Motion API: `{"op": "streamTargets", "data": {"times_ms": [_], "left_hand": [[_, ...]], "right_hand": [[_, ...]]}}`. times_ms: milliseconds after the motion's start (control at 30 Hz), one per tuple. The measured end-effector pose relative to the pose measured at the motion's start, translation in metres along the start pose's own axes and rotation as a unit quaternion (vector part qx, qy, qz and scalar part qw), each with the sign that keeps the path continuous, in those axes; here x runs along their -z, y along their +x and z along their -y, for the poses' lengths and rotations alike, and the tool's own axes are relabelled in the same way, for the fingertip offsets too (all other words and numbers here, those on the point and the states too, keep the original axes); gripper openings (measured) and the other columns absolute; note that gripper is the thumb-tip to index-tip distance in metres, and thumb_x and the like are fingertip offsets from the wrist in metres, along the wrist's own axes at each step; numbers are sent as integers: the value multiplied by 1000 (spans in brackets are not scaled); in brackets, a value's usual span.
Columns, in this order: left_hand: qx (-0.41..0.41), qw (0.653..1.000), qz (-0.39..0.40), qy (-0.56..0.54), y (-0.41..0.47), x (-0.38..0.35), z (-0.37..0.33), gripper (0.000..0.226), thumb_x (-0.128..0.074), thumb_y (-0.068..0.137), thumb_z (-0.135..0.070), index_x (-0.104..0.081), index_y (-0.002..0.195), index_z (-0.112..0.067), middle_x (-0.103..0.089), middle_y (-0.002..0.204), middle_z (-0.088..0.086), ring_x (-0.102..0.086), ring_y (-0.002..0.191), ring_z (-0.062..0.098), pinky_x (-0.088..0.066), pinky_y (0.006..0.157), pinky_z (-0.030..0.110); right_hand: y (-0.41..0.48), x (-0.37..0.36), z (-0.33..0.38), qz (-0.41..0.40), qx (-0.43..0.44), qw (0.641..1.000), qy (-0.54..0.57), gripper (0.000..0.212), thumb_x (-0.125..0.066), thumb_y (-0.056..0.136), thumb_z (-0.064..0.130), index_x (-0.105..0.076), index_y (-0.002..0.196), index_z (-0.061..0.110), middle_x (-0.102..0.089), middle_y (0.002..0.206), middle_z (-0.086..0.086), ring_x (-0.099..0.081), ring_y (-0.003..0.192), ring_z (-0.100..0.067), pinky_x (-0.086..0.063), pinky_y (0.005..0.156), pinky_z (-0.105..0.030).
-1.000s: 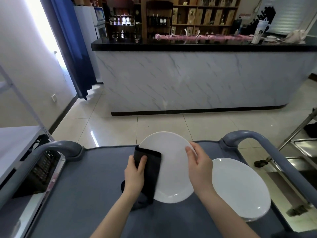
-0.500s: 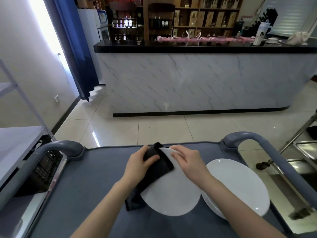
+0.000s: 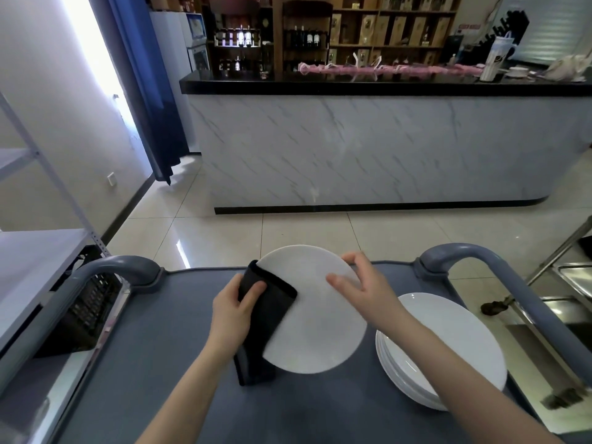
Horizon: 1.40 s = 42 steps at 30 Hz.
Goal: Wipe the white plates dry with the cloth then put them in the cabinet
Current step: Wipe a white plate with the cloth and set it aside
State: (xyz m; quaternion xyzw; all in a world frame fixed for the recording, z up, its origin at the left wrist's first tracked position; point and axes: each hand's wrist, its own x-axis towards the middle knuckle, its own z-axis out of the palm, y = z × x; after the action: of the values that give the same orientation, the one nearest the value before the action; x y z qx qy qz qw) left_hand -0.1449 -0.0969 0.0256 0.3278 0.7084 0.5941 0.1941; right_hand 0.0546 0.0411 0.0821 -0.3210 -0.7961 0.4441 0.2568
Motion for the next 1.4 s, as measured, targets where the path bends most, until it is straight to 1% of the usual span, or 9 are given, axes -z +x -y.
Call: {"op": "streamTargets", "data": {"times_ms": [133, 367, 533, 700, 900, 1000, 1067, 1267, 1400], "left_hand": [[-106, 984, 72, 123, 10, 6, -20, 31, -65, 92, -23, -46, 68, -22, -51, 60, -14, -43, 56, 3, -36, 54, 17], [-132, 971, 135, 146, 11, 3, -25, 33, -68, 91, -24, -49, 67, -37, -54, 63, -19, -47, 59, 1, -36, 55, 14], [-6, 999, -9, 31, -3, -8, -6, 15, -60, 95, -28, -57, 81, -24, -63, 72, -11, -56, 69, 9, -43, 60, 19], [118, 985, -112, -60, -30, -29, 11, 14, -59, 97, -32, -61, 93, -19, -70, 91, -3, -64, 90, 16, -52, 81, 39], [27, 999, -31, 2, -11, -10, 3, 8, -64, 94, -24, -61, 92, -16, -70, 87, -2, -65, 84, 15, -53, 76, 32], [-62, 990, 80, 99, 4, -7, -12, 13, -67, 90, -27, -58, 88, -17, -64, 76, -8, -58, 71, 5, -46, 64, 20], [-96, 978, 117, 145, 6, -14, -17, 17, -68, 89, -30, -57, 86, -17, -61, 72, -8, -55, 68, 6, -44, 64, 23], [-2, 997, -22, 67, 4, -14, -5, 18, -63, 93, -32, -55, 81, -21, -63, 72, -12, -58, 70, 7, -43, 59, 19], [97, 991, -87, -27, -13, -23, 9, 22, -59, 97, -32, -60, 91, -11, -69, 88, 7, -65, 89, 26, -51, 75, 39]], "right_hand": [[9, -1, 2, 80, 58, 989, -112, 26, -47, 81, 70, -51, 103, 58, -67, 91, 21, -62, 86, 3, -46, 72, -12], [4, -15, -4, 35, 101, 988, -114, 27, -41, 95, 59, -55, 96, 36, -58, 67, -5, -51, 64, -19, -41, 62, -32], [-8, -31, -5, -103, 76, 991, -29, 23, -51, 102, 29, -56, 80, 29, -49, 58, 2, -39, 54, -12, -34, 55, -27], [-8, -47, -2, -277, -33, 957, 80, 34, -47, 104, 30, -43, 71, 22, -41, 57, 12, -32, 56, -7, -30, 53, -21], [-5, -22, -8, -155, 60, 986, 3, 28, -50, 102, 27, -49, 75, 34, -47, 58, 10, -38, 54, -6, -33, 54, -17], [1, -19, -7, 3, 91, 991, -102, 18, -49, 101, 38, -59, 90, 27, -55, 62, 0, -48, 57, -16, -44, 62, -30], [3, -24, -7, 38, 94, 984, -147, 20, -49, 101, 40, -62, 98, 26, -63, 67, -2, -55, 64, -23, -46, 68, -39], [-7, -33, -10, -138, 57, 989, -6, 23, -53, 102, 29, -59, 79, 27, -51, 58, 6, -41, 54, -10, -36, 55, -22], [-14, -46, -6, -257, -8, 964, 66, 30, -47, 103, 32, -51, 78, 17, -50, 68, -1, -36, 58, -8, -34, 55, -20]]}}
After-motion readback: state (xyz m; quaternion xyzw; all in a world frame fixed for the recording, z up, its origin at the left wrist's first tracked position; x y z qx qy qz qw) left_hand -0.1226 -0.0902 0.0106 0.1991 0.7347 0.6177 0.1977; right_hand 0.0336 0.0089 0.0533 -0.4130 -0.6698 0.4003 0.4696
